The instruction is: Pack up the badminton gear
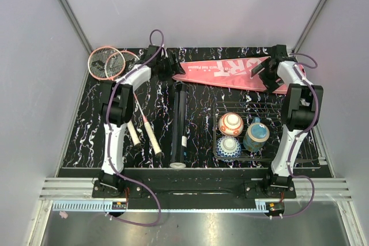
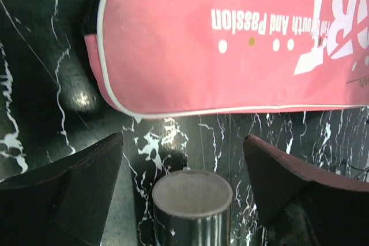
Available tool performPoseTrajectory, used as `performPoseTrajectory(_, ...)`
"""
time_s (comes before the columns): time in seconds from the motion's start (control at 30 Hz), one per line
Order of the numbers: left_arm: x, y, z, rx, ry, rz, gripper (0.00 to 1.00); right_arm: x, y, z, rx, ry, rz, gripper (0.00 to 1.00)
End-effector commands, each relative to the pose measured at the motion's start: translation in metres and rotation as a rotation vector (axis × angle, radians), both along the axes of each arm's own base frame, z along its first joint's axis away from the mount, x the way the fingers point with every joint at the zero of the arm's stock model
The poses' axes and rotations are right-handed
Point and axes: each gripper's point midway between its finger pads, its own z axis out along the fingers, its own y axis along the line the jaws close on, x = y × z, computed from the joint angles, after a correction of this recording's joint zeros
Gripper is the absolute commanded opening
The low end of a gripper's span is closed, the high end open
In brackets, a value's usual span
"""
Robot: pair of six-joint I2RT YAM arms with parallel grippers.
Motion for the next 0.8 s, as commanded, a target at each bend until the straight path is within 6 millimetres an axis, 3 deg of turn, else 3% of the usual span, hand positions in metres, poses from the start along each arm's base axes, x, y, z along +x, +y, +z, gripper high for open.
performPoseTrajectory(0.0, 0.026, 0.003, 0.009, 0.026, -0.066, 0.006, 0.89, 0.019, 0.008, 0.014, 0.031, -0.078, 0.079, 0.99)
performPoseTrajectory(0.1, 0.04, 0.004, 0.015, 0.029, -0.1, 0.024, 0.88, 0.02, 0.009, 0.01, 0.039, -0.075, 0.082, 0.99)
performPoseTrajectory(0.2, 0.054, 0.021, 0.018, 0.094, -0.119, 0.093, 0.85, 0.022, 0.011, 0.014, 0.04, -0.092, 0.085, 0.98)
performPoseTrajectory(0.33, 0.08, 0.016, 0.037, 0.084, -0.259, 0.047, 0.92, 0.027, 0.013, 0.022, 0.034, -0.121, 0.089, 0.97)
performPoseTrajectory(0.4, 0.09, 0.01, 0.036, 0.078, -0.277, 0.013, 0.97, 0.028, 0.016, 0.023, 0.03, -0.125, 0.1, 0.97)
performPoseTrajectory(0.47, 0.098, 0.004, 0.024, 0.051, -0.26, -0.015, 0.99, 0.03, 0.021, 0.028, 0.029, -0.139, 0.116, 0.97)
performPoseTrajectory(0.67, 0.092, -0.015, -0.01, -0.154, -0.13, -0.068, 0.98, 0.042, 0.047, 0.039, 0.098, -0.212, 0.206, 0.98)
performPoseTrajectory(0.77, 0.092, -0.019, -0.013, -0.181, -0.133, -0.081, 0.94, 0.044, 0.057, 0.036, 0.101, -0.21, 0.229, 0.98)
